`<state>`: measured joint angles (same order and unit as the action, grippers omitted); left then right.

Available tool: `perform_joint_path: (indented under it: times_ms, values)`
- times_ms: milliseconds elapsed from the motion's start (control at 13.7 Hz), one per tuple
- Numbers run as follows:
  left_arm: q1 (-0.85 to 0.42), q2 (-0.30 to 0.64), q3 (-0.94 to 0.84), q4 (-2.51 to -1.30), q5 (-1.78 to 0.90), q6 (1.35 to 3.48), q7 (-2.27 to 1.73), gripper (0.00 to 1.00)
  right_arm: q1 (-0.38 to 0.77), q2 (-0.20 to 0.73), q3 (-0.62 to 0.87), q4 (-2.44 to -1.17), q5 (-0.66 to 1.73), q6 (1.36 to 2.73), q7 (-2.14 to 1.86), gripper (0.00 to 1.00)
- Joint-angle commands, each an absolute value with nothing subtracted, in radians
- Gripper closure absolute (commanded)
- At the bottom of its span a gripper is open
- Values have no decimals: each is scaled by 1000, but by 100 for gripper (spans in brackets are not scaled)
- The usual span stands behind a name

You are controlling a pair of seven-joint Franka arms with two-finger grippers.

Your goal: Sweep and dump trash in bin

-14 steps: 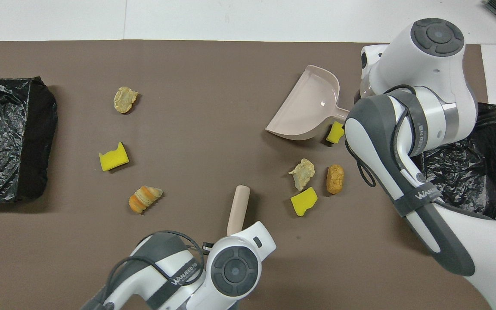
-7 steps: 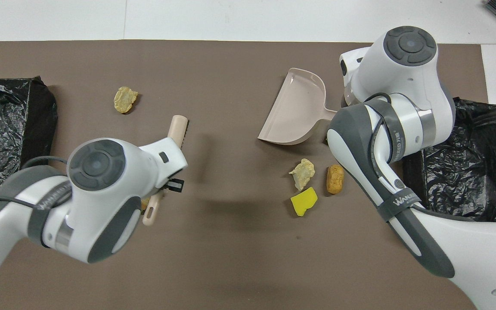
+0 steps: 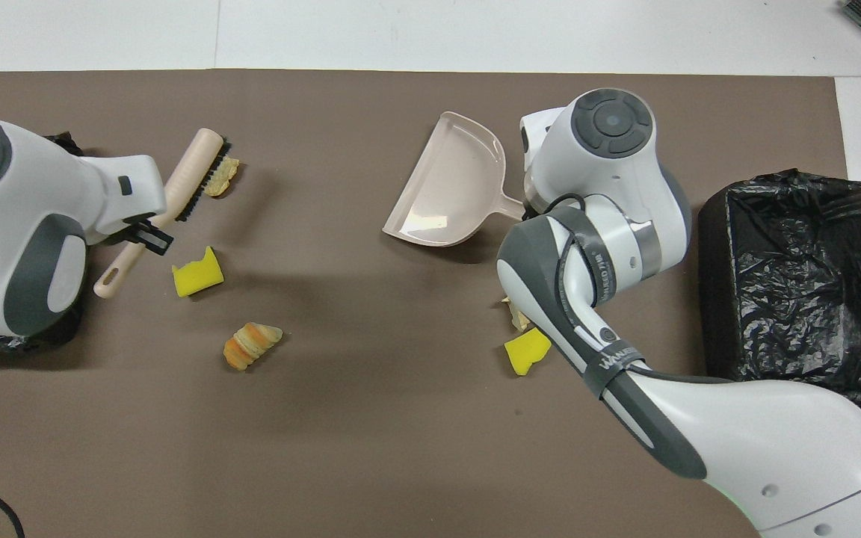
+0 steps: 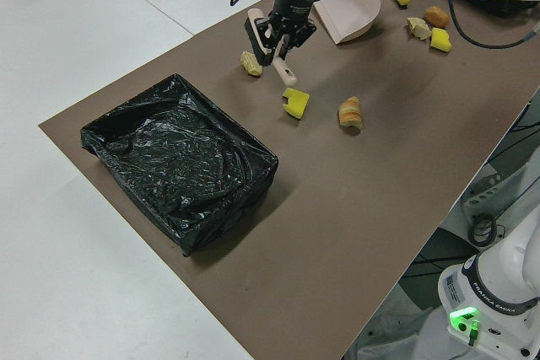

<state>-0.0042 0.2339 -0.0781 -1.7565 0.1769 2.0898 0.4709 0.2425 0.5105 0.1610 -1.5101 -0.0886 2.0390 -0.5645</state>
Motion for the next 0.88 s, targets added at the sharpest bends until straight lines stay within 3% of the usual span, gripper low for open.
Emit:
perform_joint_path:
  times_ms: [0, 146, 219, 292, 365, 584, 804]
  values:
    - [63, 366, -95, -1652, 212, 2193, 677, 100, 253, 538, 172, -1522, -51, 2120, -552, 100]
    - [69, 405, -95, -1651, 267, 2259, 802, 100, 249, 538, 172, -1520, -51, 2109, -551, 100]
    - [71, 423, -95, -1648, 287, 2258, 802, 100, 249, 538, 172, -1519, -49, 2108, -545, 65]
    - [69, 431, -95, -1647, 290, 2255, 804, 100, 245, 538, 172, -1519, -49, 2108, -535, 8]
    - [63, 430, -95, -1657, 287, 2252, 802, 100, 248, 538, 172, -1519, -49, 2111, -534, 0]
    - [49, 391, -97, -1713, 285, 2128, 804, 100, 249, 538, 172, -1522, -49, 2123, -531, 0]
    - [31, 260, -103, -1902, 282, 2102, 772, 100, 242, 538, 172, -1526, -51, 2126, -545, 0]
